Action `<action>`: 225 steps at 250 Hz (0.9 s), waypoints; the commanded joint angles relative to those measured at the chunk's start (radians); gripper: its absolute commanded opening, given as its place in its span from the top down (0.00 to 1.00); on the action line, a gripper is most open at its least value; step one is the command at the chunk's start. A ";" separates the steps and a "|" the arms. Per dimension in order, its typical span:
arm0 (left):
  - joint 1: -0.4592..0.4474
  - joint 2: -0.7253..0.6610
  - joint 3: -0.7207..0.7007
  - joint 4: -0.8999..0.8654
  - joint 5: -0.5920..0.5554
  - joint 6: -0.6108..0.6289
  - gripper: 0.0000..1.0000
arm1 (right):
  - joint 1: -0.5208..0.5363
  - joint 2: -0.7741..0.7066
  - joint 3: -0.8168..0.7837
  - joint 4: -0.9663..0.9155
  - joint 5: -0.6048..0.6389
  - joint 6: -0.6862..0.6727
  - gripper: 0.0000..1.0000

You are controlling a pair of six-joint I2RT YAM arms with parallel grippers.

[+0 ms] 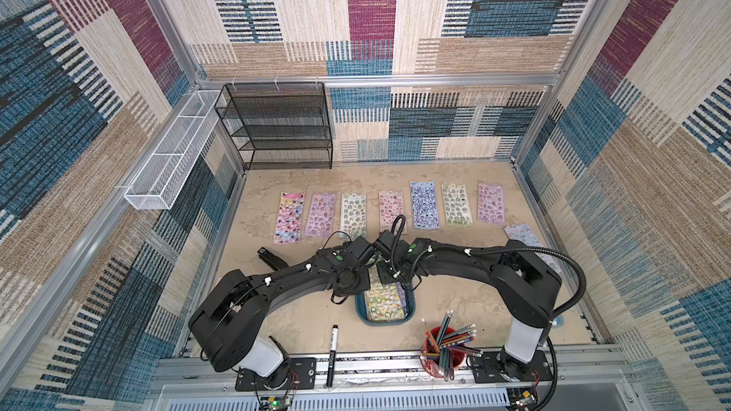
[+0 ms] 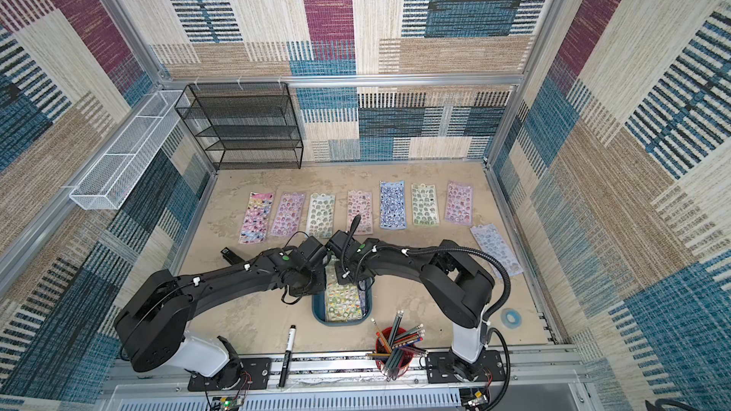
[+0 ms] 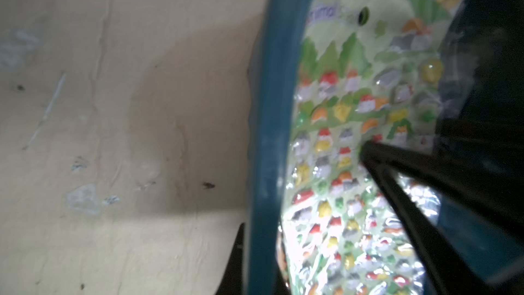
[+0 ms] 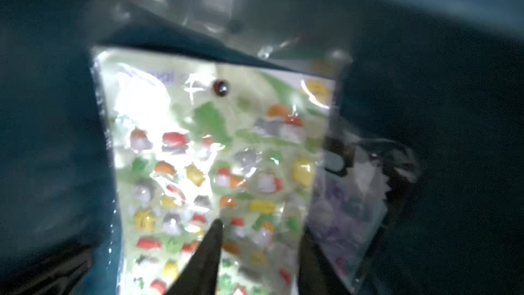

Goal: Take the stickers out of the storage box
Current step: Pick up the sticker from the storage box.

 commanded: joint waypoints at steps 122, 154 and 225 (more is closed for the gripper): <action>0.133 -0.051 -0.008 0.012 0.006 0.055 1.00 | -0.038 -0.207 0.032 -0.003 -0.029 -0.004 0.90; 0.158 -0.059 -0.009 0.000 0.005 0.069 1.00 | -0.088 -0.273 -0.019 0.086 -0.132 0.013 0.93; 0.204 -0.086 -0.010 -0.023 -0.004 0.099 0.92 | -0.158 -0.396 -0.118 0.227 -0.266 0.033 1.00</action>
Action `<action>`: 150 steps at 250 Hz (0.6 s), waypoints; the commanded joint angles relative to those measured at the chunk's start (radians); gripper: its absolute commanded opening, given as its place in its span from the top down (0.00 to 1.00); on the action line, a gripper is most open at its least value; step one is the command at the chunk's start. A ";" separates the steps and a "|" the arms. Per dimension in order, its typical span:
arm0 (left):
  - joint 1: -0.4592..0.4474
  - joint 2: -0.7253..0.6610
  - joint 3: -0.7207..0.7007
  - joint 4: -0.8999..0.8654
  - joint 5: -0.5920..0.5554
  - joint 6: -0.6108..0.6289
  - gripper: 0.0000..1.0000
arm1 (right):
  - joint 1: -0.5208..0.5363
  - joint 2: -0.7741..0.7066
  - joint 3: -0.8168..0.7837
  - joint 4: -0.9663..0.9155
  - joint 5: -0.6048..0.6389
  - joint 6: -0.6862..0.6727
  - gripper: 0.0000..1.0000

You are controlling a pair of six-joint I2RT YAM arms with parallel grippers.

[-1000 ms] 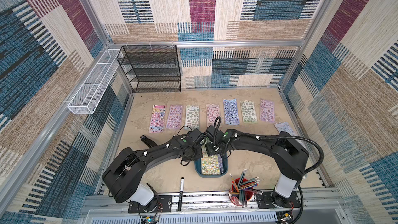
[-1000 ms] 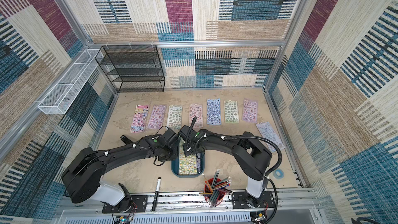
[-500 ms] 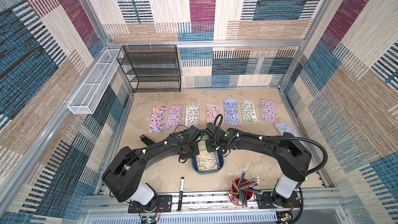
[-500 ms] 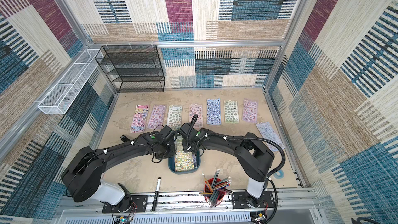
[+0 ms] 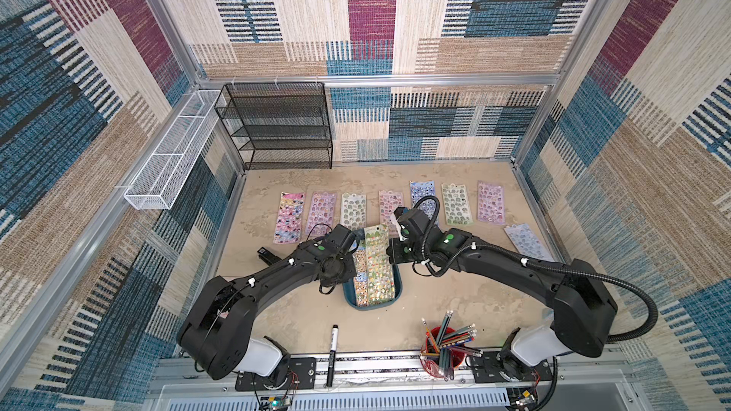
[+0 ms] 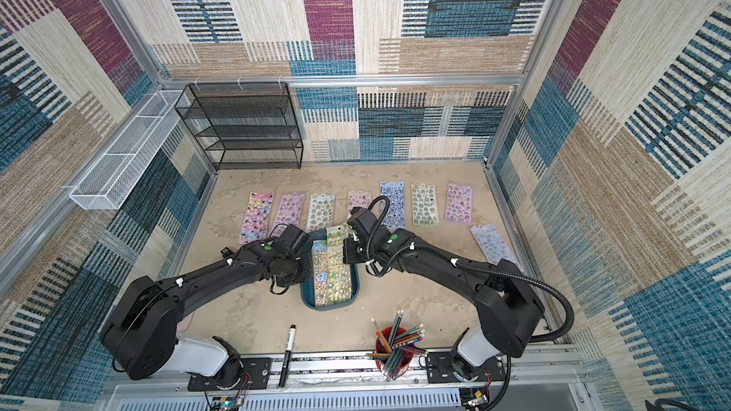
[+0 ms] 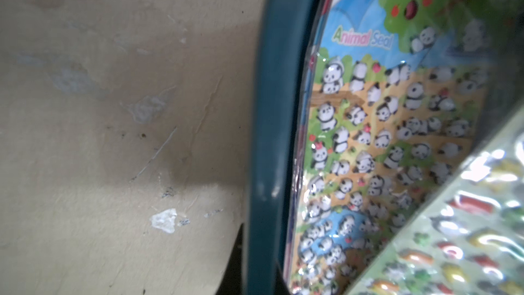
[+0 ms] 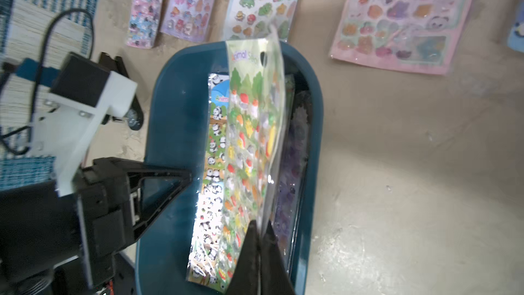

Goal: Take the stickers out of the storage box
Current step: Pick up the sticker from the storage box.

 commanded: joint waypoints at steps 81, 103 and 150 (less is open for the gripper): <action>0.044 -0.094 0.013 -0.048 -0.015 0.040 0.47 | -0.135 -0.150 -0.066 0.206 -0.263 -0.048 1.00; 0.047 -0.159 0.029 -0.084 -0.029 0.040 0.45 | -0.171 -0.169 -0.061 0.202 -0.311 -0.076 1.00; 0.046 -0.416 0.006 -0.006 -0.030 0.088 0.41 | -0.243 -0.190 -0.042 0.189 -0.475 -0.139 1.00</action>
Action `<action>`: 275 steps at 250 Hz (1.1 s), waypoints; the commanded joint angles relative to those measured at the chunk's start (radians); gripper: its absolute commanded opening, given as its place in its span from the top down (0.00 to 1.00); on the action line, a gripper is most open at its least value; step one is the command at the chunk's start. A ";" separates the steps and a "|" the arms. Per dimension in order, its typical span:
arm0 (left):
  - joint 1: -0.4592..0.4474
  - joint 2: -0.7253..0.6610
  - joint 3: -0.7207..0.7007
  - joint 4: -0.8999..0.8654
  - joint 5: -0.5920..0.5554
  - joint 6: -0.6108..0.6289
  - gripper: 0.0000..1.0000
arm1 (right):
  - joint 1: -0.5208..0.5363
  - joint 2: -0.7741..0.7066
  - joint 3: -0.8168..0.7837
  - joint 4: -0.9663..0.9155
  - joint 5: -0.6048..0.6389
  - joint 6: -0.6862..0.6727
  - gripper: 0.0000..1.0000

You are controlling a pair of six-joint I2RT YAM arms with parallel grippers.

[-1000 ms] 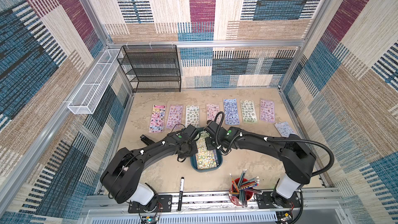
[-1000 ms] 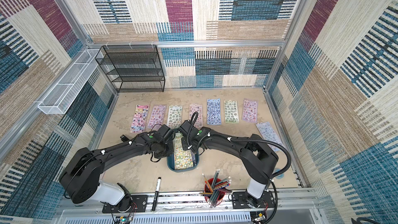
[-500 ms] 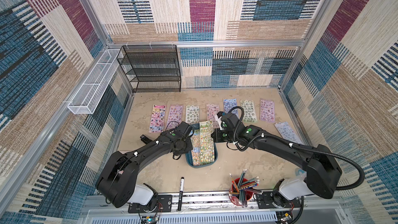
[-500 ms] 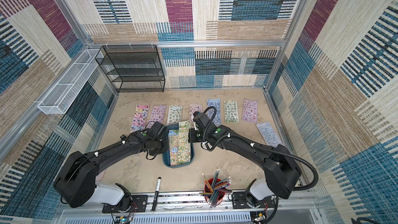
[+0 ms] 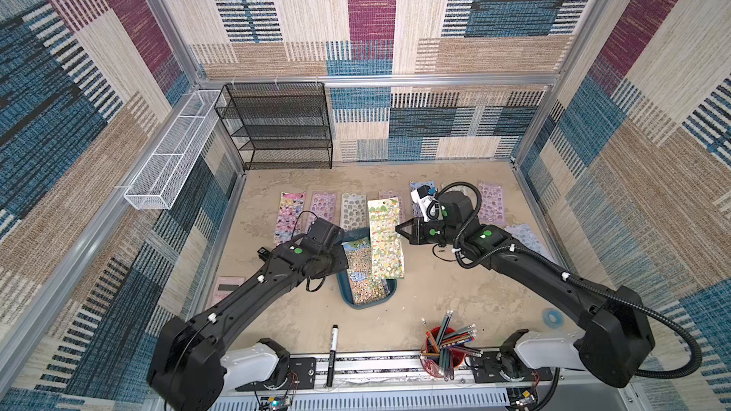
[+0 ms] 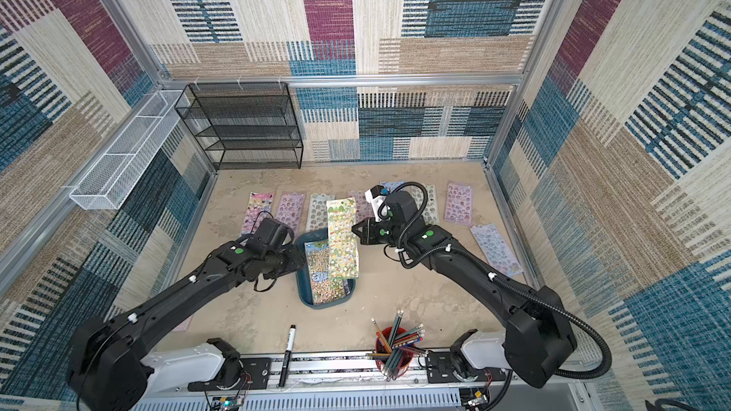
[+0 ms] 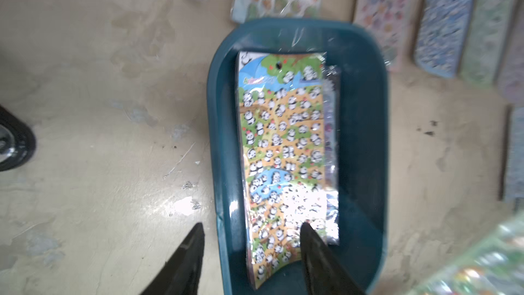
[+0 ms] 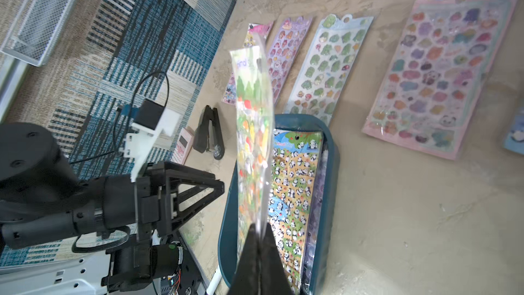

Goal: Take the stickers out of the storage box
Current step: Pick up the sticker from the storage box.

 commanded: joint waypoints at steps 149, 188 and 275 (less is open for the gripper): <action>-0.007 -0.050 -0.003 0.552 0.482 0.070 0.46 | -0.056 0.039 -0.038 0.228 -0.553 0.033 1.00; -0.008 -0.023 0.004 0.562 0.501 0.056 1.00 | -0.056 0.050 -0.051 0.222 -0.541 0.039 0.98; -0.007 -0.029 -0.003 0.583 0.456 0.053 1.00 | -0.053 -0.058 -0.208 0.236 -0.428 0.099 0.53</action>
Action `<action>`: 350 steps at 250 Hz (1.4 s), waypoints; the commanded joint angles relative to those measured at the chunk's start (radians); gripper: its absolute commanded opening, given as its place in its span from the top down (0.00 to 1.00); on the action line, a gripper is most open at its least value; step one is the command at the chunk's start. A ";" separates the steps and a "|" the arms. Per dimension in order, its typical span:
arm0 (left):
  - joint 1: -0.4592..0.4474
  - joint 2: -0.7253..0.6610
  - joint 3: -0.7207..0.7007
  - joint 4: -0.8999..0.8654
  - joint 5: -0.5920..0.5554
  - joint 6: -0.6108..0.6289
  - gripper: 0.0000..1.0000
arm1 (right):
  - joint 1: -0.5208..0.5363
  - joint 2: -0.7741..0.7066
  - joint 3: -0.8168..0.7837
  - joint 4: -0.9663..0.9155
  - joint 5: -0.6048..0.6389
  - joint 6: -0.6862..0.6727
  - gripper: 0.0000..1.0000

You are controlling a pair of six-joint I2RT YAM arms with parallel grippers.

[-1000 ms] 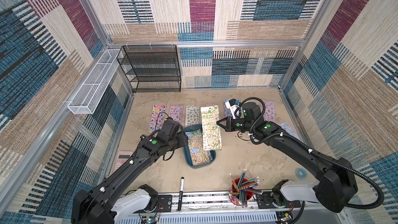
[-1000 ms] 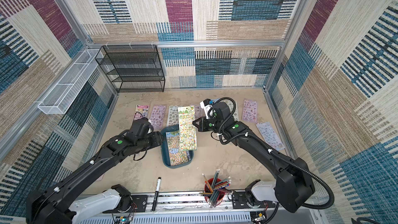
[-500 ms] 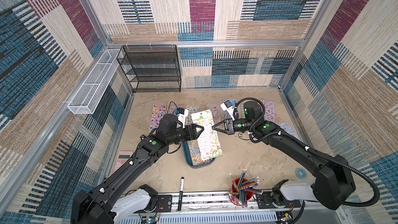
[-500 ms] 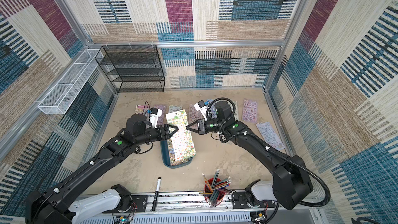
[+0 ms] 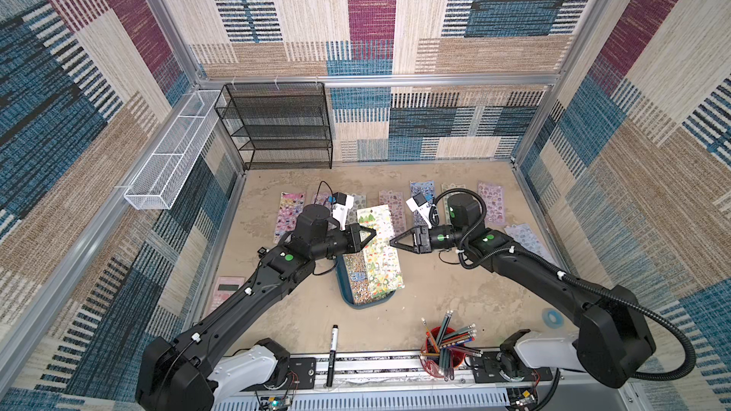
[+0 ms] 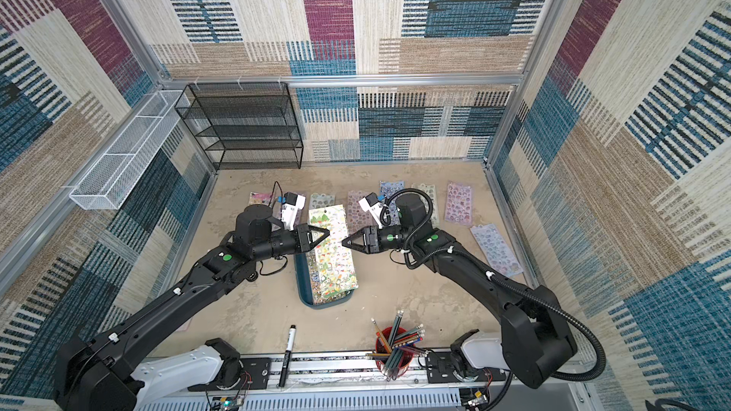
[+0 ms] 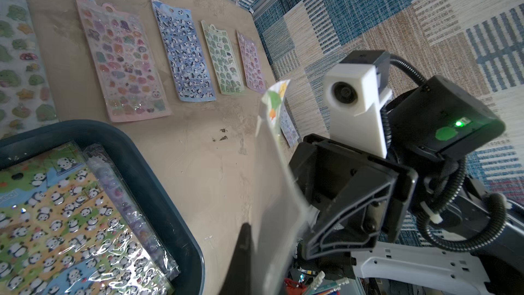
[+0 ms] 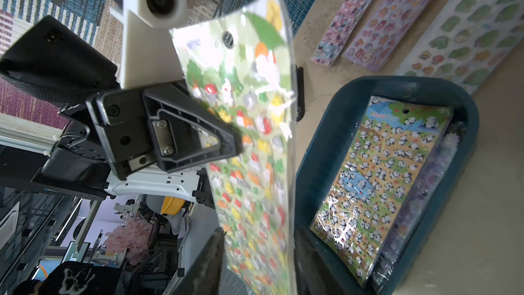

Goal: Take the stickers out of the storage box
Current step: Pick up the sticker from the storage box, then place the sticker at the center of the board.

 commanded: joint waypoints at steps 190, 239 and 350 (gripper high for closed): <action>0.004 -0.029 -0.001 0.050 -0.060 -0.012 0.46 | 0.109 -0.057 0.112 -0.378 0.440 -0.130 1.00; 0.010 -0.122 0.038 -0.120 -0.211 0.075 0.42 | 0.035 -0.047 0.207 -0.746 0.661 -0.237 1.00; 0.012 -0.191 -0.034 -0.137 -0.203 0.105 0.40 | -0.206 0.054 0.148 -0.991 0.899 -0.230 1.00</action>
